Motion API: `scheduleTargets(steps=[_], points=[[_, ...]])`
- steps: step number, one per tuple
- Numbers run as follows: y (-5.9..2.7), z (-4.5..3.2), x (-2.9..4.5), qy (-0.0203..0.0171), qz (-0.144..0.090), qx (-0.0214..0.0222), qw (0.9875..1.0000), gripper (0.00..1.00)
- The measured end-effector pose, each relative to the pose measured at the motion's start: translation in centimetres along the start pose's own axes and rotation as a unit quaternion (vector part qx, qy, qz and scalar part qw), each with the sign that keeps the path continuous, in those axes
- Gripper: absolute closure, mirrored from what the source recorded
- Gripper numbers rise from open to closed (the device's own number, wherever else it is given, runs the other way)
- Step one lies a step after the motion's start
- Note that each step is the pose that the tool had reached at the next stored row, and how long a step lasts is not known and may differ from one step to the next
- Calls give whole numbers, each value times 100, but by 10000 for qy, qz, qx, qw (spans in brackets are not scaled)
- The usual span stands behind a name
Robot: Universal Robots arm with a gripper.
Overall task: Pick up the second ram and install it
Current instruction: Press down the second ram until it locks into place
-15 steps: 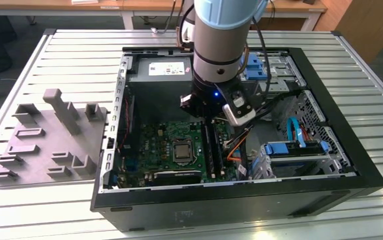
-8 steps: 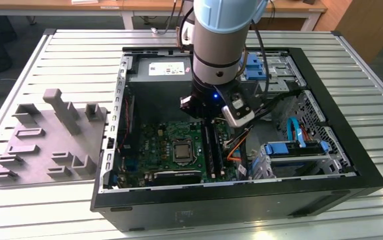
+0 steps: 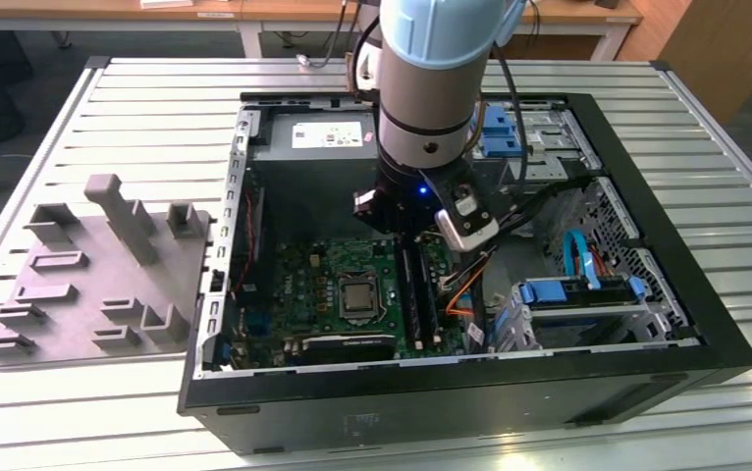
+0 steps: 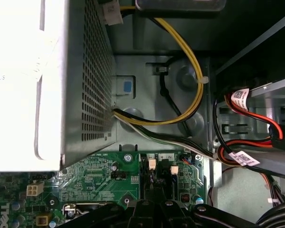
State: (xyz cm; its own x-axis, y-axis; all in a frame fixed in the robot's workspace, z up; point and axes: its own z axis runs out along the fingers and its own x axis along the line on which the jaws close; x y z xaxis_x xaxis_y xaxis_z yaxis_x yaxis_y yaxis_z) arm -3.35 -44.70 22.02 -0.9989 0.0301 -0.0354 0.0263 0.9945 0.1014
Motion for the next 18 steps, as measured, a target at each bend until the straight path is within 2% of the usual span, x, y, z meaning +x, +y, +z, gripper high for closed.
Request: scheduleTargets(steps=[18], points=[[-3, 30, 1, 0, 0, 1, 10000, 89]])
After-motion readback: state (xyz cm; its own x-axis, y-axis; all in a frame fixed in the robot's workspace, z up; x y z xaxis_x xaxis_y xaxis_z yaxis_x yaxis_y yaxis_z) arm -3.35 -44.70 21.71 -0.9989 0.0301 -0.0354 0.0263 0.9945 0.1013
